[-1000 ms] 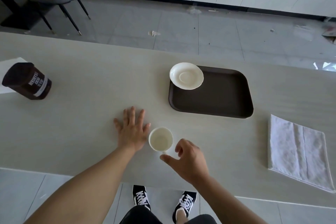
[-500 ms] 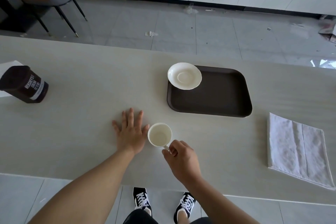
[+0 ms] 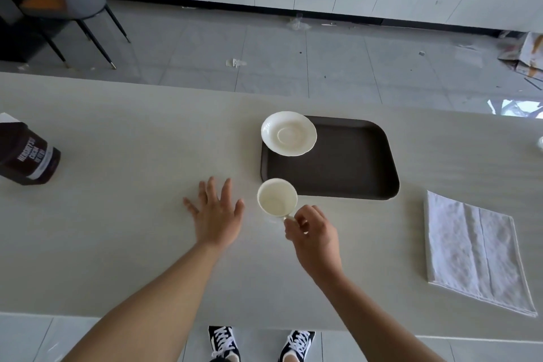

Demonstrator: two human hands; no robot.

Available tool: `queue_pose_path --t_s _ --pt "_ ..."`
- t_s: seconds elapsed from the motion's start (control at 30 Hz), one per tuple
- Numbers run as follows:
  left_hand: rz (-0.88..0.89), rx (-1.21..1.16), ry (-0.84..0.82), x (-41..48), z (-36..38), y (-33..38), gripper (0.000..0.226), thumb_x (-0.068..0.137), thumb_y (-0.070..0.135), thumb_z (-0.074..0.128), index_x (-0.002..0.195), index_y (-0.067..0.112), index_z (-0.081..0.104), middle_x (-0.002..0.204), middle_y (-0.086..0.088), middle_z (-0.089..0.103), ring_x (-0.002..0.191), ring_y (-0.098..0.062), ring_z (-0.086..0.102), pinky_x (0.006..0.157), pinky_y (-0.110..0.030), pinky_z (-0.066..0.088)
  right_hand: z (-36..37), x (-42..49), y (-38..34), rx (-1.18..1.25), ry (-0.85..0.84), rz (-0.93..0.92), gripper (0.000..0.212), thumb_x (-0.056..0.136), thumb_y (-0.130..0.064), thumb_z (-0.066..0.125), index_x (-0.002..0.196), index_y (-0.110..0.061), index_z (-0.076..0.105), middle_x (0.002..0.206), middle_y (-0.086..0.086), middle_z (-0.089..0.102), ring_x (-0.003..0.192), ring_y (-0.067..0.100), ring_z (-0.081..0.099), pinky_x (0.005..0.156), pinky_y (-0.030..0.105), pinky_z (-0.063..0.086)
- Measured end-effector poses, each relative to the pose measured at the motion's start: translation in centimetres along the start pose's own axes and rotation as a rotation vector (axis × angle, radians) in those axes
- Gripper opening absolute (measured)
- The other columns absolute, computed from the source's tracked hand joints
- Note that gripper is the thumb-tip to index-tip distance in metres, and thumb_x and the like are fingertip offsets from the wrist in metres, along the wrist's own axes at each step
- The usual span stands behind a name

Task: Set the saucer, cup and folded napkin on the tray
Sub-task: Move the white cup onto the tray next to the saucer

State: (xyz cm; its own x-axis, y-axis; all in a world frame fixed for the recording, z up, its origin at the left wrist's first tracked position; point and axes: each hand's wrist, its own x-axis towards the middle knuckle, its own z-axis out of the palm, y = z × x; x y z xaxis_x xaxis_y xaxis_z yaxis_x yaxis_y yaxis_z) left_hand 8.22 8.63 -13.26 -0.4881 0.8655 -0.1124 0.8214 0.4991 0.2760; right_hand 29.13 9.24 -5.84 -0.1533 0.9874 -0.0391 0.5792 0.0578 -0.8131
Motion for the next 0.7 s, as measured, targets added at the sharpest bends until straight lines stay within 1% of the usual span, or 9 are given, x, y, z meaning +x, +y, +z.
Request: queue_pose_path --t_s 0.03,0.1,0.17,0.27,0.4,0.57,0.7 --pt "-0.001 -0.001 -0.015 0.4 0.1 0.5 0.061 0.098 0.05 0.042 0.154 0.027 0.031 0.164 -0.016 0.02 0.152 -0.037 0.013 0.114 -0.072 0.009 -0.3 0.7 0.0 0.001 0.009 0.011 0.027 0.086 -0.018 0.069 0.068 -0.009 0.051 0.074 0.006 0.063 0.066 0.026 0.061 0.062 0.038 0.05" --pt "-0.019 0.003 -0.054 1.2 0.5 1.2 0.065 0.098 0.055 0.035 0.157 0.031 0.021 0.167 -0.014 0.01 0.154 -0.036 0.006 0.115 -0.072 0.006 -0.9 2.3 -0.1 -0.013 0.029 0.021 0.027 0.087 -0.021 0.068 0.067 -0.011 0.051 0.074 0.004 0.062 0.067 0.023 0.06 0.061 0.031 0.047" --pt "-0.039 0.022 -0.075 1.4 1.1 1.4 0.07 0.098 0.059 0.032 0.159 0.03 0.015 0.168 -0.014 0.005 0.155 -0.036 0.001 0.116 -0.072 0.002 -1.3 3.8 -0.2 -0.017 0.047 0.03 0.028 0.086 -0.024 0.066 0.067 -0.011 0.05 0.074 0.004 0.062 0.067 0.022 0.059 0.058 0.028 0.043" --pt "-0.026 0.071 -0.051 1.2 1.9 1.1 0.073 0.097 0.061 0.03 0.16 0.027 0.014 0.168 -0.017 0.005 0.155 -0.037 -0.001 0.115 -0.072 -0.001 -1.4 5.7 -0.4 -0.008 0.069 0.037 0.03 0.085 -0.023 0.065 0.065 -0.011 0.046 0.071 0.008 0.061 0.067 0.024 0.057 0.059 0.036 0.046" --pt "-0.029 0.114 -0.052 1.3 2.4 1.0 0.075 0.096 0.063 0.023 0.16 0.027 0.01 0.169 -0.016 0.005 0.155 -0.038 -0.001 0.115 -0.072 -0.001 -0.8 7.4 -0.3 0.044 0.072 0.116 0.03 0.084 -0.022 0.065 0.064 -0.013 0.044 0.07 0.011 0.061 0.07 0.031 0.065 0.062 0.042 0.051" --pt "-0.021 0.132 -0.025 1.2 2.6 0.9 0.076 0.095 0.063 0.024 0.16 0.025 0.016 0.168 -0.017 0.012 0.154 -0.039 0.004 0.115 -0.072 0.0 -0.2 7.8 0.1 0.094 0.081 0.199 0.028 0.084 -0.024 0.064 0.065 -0.012 0.046 0.068 0.009 0.063 0.071 0.031 0.07 0.065 0.044 0.055" --pt "-0.025 0.159 -0.033 1.2 2.6 0.9 0.078 0.092 0.065 0.013 0.16 0.026 0.012 0.168 -0.016 0.01 0.154 -0.038 0.001 0.115 -0.072 0.001 0.3 7.8 0.5 0.111 0.091 0.229 0.028 0.084 -0.024 0.063 0.067 -0.008 0.047 0.07 0.011 0.062 0.073 0.034 0.069 0.066 0.045 0.055"
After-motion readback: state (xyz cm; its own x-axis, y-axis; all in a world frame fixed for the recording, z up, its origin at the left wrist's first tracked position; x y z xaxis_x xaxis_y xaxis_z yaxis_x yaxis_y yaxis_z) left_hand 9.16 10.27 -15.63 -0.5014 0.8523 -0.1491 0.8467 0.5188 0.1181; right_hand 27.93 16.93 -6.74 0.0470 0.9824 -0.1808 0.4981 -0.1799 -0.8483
